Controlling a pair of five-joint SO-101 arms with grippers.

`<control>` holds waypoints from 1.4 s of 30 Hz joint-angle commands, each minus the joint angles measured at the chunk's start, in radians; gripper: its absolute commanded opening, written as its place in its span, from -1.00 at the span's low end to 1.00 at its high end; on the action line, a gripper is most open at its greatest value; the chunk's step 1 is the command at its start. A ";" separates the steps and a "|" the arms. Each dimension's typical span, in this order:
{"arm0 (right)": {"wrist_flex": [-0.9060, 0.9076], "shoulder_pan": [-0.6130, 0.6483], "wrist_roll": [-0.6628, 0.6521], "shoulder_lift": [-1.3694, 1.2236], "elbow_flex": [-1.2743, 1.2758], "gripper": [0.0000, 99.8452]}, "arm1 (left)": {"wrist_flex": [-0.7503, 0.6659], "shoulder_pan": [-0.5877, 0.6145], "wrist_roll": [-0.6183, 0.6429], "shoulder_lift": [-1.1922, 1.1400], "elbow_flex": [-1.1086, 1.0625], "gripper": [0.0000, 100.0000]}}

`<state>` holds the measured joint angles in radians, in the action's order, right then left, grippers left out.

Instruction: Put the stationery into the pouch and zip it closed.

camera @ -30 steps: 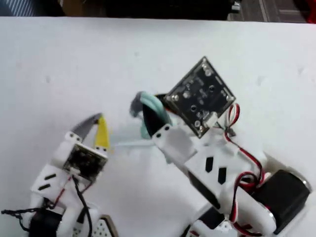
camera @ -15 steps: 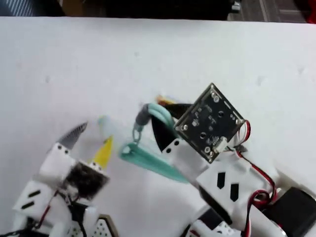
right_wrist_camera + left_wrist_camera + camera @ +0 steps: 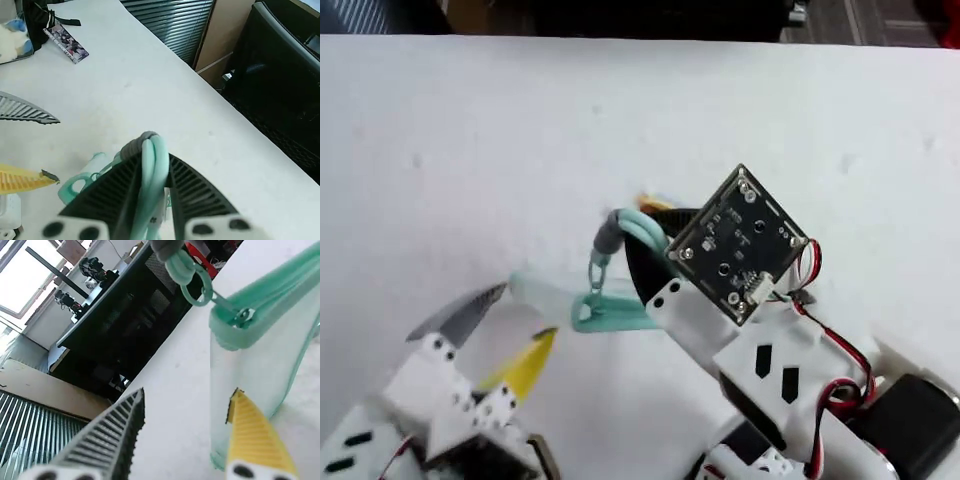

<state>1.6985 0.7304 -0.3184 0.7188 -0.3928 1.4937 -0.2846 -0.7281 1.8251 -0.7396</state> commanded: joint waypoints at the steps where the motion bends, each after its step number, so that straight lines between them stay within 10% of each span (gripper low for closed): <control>1: 0.012 -0.010 -0.006 0.012 0.000 -0.97 | 0.110 -0.016 -0.003 -0.038 0.169 -0.43; 6: 0.012 -0.005 -0.006 0.012 0.000 -0.97 | 0.150 -0.105 0.041 -0.038 0.091 -0.42; 20: 0.015 -0.004 -0.006 0.045 0.005 -0.97 | -0.370 -0.071 0.315 -0.038 -0.310 -0.33; 42: -0.068 0.015 -0.005 -0.018 0.009 -0.97 | -0.388 -0.335 0.324 -0.030 -0.468 -0.37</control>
<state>1.6694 0.7334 -0.3184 0.6928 -0.3621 1.1393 -0.6007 -0.4166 1.8267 -1.1354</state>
